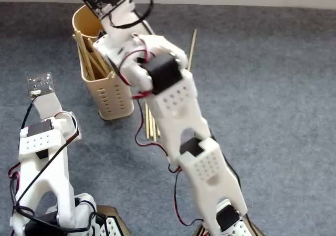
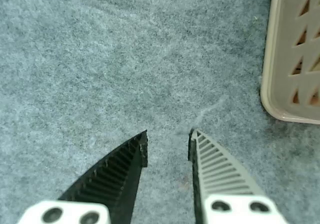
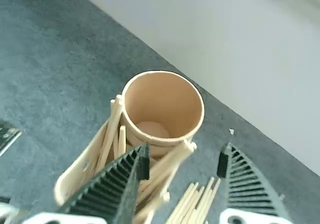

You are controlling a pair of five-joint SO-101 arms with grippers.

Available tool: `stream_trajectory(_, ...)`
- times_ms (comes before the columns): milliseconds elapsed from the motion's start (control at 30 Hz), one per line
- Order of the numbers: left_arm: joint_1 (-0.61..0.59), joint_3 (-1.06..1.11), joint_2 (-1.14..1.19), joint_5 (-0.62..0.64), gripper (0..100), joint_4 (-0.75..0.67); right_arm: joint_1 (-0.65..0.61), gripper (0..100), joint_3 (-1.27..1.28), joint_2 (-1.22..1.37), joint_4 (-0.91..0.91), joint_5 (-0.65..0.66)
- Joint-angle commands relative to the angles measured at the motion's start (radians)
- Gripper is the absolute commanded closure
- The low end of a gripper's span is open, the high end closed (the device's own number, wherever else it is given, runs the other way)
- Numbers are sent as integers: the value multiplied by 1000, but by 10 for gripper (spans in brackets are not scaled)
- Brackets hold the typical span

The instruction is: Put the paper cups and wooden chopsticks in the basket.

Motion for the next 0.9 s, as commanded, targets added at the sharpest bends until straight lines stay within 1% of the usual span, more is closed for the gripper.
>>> stream_trajectory(0, 16, -5, -7, -11, 835, -11, 7, 771, 116, -191, 137, -20)
stream_trajectory(100, 16, -5, -7, -11, 835, -11, 76, 771, 378, -277, 208, -87)
stream_trajectory(233, 16, -5, -7, -11, 835, -11, 189, 771, 679, -317, 208, -86)
stream_trajectory(300, 16, -5, -7, -11, 835, -11, 220, 771, 792, -315, 208, -83)
stream_trajectory(367, 16, -5, -7, -11, 835, -11, 226, 771, 898, -311, 191, -40)
stream_trajectory(433, 16, -5, -7, -11, 835, -11, 229, 771, 1046, -312, 127, -6)
stream_trajectory(567, 16, -5, -7, -11, 835, -11, 226, 771, 1274, -315, -77, 25)
stream_trajectory(700, 16, -5, -7, -11, 835, -9, 217, 771, 1434, -314, -237, 51)
stream_trajectory(867, 16, -5, -7, -11, 835, -11, 217, 771, 1572, -314, -371, 51)
